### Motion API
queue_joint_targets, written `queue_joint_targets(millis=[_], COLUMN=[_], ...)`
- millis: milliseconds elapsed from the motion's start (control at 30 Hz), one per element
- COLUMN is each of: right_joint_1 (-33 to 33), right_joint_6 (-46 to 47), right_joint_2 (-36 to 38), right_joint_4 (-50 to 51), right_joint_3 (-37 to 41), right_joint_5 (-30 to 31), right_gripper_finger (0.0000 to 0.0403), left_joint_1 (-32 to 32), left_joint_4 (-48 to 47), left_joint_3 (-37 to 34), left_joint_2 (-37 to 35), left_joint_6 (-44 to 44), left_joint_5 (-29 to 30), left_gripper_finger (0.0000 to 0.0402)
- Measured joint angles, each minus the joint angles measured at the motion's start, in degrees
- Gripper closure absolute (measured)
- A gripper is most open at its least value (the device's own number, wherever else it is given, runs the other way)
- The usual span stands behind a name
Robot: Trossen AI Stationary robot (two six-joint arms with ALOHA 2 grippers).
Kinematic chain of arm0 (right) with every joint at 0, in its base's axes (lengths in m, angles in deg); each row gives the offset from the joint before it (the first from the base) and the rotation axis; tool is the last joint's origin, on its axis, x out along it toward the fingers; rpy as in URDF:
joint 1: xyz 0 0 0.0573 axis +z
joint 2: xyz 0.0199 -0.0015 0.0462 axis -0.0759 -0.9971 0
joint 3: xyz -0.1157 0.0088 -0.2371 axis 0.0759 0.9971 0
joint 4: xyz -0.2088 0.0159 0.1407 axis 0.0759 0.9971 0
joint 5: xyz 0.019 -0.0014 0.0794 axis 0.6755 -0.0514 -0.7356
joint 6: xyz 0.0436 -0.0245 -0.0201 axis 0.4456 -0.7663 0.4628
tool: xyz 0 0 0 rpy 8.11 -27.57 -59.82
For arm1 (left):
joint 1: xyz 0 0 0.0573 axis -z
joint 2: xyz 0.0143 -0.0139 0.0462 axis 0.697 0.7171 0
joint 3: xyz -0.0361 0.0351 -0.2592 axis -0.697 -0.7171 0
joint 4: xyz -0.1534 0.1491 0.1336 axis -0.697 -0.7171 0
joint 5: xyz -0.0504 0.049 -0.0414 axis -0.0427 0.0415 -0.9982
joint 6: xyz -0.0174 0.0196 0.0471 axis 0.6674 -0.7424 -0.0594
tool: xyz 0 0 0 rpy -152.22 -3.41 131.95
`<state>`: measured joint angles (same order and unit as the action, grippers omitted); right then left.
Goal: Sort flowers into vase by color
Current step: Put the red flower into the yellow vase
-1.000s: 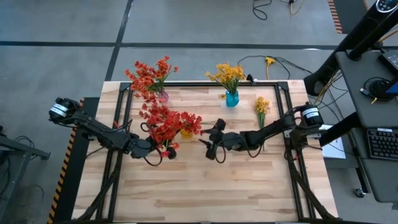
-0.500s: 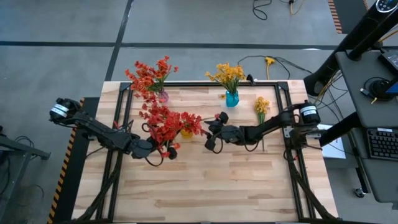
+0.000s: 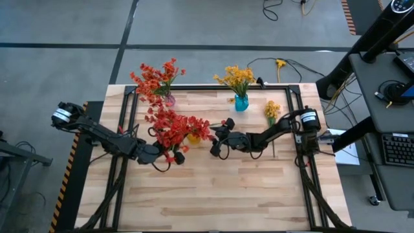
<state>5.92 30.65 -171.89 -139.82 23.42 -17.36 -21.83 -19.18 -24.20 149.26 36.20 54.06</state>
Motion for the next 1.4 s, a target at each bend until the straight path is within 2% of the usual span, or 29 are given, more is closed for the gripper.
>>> queue_joint_targets(millis=[267, 1400], right_joint_1=[-1.1, -1.1], right_joint_6=[-2.7, -1.3], right_joint_2=[0.0, 0.0], right_joint_4=[0.1, 0.6], right_joint_3=[-1.2, -1.2], right_joint_5=[-0.9, -3.2], right_gripper_finger=[0.023, 0.0239], left_joint_1=[-1.0, -2.3], left_joint_4=[0.2, 2.2], left_joint_3=[0.0, 0.0], left_joint_2=[1.7, 8.7], left_joint_6=[2.1, 7.5], left_joint_5=[0.0, 0.1], left_gripper_finger=[0.0362, 0.0362])
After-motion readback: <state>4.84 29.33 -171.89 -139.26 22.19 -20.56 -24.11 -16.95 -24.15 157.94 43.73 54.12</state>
